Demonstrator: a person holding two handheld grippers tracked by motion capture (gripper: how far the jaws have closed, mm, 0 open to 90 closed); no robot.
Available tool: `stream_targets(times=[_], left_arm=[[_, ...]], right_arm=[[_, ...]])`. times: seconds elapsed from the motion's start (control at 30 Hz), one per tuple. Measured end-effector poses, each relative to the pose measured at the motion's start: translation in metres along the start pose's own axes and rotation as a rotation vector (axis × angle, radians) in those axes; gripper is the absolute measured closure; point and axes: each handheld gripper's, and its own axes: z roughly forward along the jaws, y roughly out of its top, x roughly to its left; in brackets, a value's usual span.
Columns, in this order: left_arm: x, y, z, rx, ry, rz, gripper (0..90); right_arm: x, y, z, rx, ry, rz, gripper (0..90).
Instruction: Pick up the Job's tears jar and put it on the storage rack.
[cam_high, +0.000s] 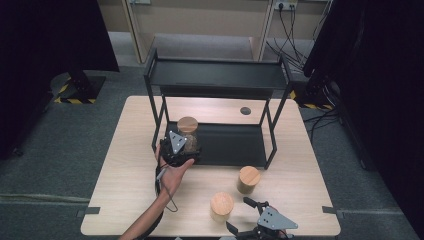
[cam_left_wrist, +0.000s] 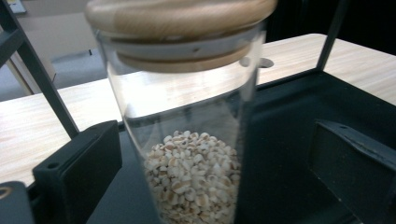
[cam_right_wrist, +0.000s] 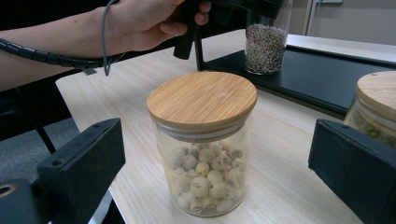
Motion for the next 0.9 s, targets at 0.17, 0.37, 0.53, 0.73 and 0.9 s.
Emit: stream_targets(times=[0.17, 0.37, 0.53, 0.73, 0.9], left_arm=[[-0.001, 0.0, -0.009, -0.009, -0.007, -0.004, 2.0], [0.0, -0.003, -0.025, -0.028, -0.046, 0.001, 1.7], [0.0, -0.005, -0.038, -0.039, -0.085, 0.018, 1.7], [0.003, -0.011, -0.051, -0.052, -0.127, 0.021, 1.7], [0.008, -0.017, -0.062, -0.052, -0.138, 0.019, 1.8]], right_arm=[[0.0, 0.0, 0.0, -0.001, -0.002, 0.001, 4.0], [0.0, 0.0, -0.001, -0.005, -0.003, 0.002, 4.0], [0.0, 0.0, -0.001, -0.006, -0.003, 0.001, 4.0], [0.0, 0.0, -0.001, -0.007, -0.004, 0.003, 4.0], [0.0, 0.0, 0.0, -0.004, -0.002, 0.002, 4.0]])
